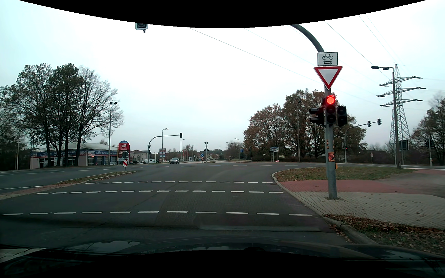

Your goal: Follow the waypoints while adhering to traffic rules and regulations

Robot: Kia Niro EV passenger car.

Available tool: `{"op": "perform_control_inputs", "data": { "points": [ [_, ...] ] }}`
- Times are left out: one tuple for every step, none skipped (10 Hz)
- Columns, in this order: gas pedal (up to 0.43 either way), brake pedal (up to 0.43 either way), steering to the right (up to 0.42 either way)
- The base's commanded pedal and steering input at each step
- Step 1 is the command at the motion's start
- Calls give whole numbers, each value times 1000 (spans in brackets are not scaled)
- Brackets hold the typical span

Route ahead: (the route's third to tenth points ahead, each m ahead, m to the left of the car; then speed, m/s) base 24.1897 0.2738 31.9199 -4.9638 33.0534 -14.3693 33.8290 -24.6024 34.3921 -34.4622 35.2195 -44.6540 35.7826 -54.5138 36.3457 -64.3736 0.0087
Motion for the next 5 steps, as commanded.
{"op": "perform_control_inputs", "data": {
  "points": [
    [0, 366, 4],
    [0, 366, 4],
    [0, 366, 4],
    [0, 366, 4],
    [0, 366, 4]
  ]
}}
